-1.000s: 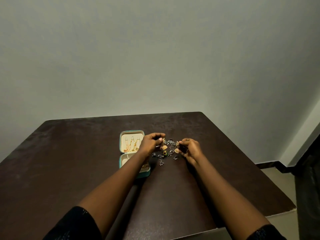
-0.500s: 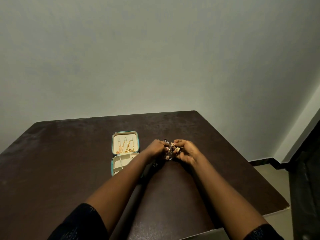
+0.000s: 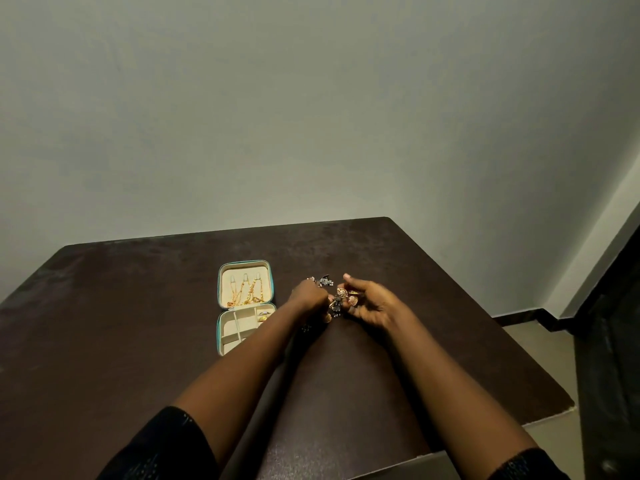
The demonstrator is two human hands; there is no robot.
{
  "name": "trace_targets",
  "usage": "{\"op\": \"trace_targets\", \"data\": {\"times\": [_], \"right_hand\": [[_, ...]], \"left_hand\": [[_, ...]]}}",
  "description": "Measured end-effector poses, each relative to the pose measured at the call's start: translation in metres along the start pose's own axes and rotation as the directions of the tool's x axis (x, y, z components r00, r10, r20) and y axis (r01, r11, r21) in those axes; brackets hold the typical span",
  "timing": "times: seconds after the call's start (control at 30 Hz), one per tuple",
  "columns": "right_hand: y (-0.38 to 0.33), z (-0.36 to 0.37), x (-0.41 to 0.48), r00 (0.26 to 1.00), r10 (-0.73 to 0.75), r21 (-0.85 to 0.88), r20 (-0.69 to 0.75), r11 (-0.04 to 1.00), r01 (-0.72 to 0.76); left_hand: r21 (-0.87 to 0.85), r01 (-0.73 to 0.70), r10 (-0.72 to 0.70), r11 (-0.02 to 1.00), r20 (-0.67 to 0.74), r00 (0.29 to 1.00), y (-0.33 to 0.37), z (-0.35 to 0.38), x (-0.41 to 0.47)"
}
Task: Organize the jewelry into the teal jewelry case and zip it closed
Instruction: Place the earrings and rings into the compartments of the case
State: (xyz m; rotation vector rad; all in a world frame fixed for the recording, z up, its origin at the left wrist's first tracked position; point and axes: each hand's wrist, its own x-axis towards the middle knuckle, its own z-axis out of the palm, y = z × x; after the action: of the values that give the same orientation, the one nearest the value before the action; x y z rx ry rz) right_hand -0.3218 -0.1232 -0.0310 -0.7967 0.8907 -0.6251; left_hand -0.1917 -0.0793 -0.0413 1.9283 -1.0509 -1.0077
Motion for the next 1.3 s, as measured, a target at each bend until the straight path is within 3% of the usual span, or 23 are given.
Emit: {"op": "trace_targets", "data": {"times": [0.1,0.2,0.4,0.53,0.67,0.87,1.03,1.17,1.3], "right_hand": [[-0.002,-0.003,-0.004,0.998,-0.062,-0.263,0.024,0.963,0.066],[-0.003,-0.001,-0.008,0.995,-0.095,-0.378,0.021,0.921,0.095],[-0.002,-0.001,-0.01,0.986,-0.167,-0.453,-0.019,0.881,0.14],[0.002,-0.001,-0.003,0.983,-0.169,-0.455,-0.068,0.883,0.12],[0.007,0.0,0.005,0.982,-0.172,-0.447,-0.078,0.886,0.12],[0.012,-0.002,0.004,0.955,-0.295,-0.419,-0.038,0.872,0.253],[0.023,-0.004,0.007,0.895,-0.442,-0.557,0.057,0.73,0.396],[0.023,-0.001,0.006,0.931,-0.365,-0.522,-0.001,0.794,0.311],[0.016,0.002,0.004,0.949,-0.315,-0.485,-0.017,0.833,0.268]], "left_hand": [[0.001,0.008,-0.008,1.0,-0.031,0.999,0.001,0.0,0.004],[-0.018,0.015,-0.016,1.0,-0.067,0.998,0.004,0.001,0.003],[0.039,0.022,-0.019,0.999,-0.077,0.997,0.004,0.002,0.002],[0.173,0.002,0.007,0.985,-0.05,0.999,0.008,0.0,-0.006],[0.152,0.014,-0.002,0.988,-0.075,0.997,0.008,0.002,-0.008],[0.185,0.038,-0.022,0.982,-0.085,0.996,0.008,0.001,-0.003],[0.289,0.048,-0.029,0.956,-0.069,0.997,0.011,0.001,-0.006],[0.266,0.092,-0.079,0.96,-0.061,0.995,0.011,-0.003,-0.008],[0.13,0.094,-0.085,0.987,-0.073,0.994,0.007,-0.002,-0.004]]}}
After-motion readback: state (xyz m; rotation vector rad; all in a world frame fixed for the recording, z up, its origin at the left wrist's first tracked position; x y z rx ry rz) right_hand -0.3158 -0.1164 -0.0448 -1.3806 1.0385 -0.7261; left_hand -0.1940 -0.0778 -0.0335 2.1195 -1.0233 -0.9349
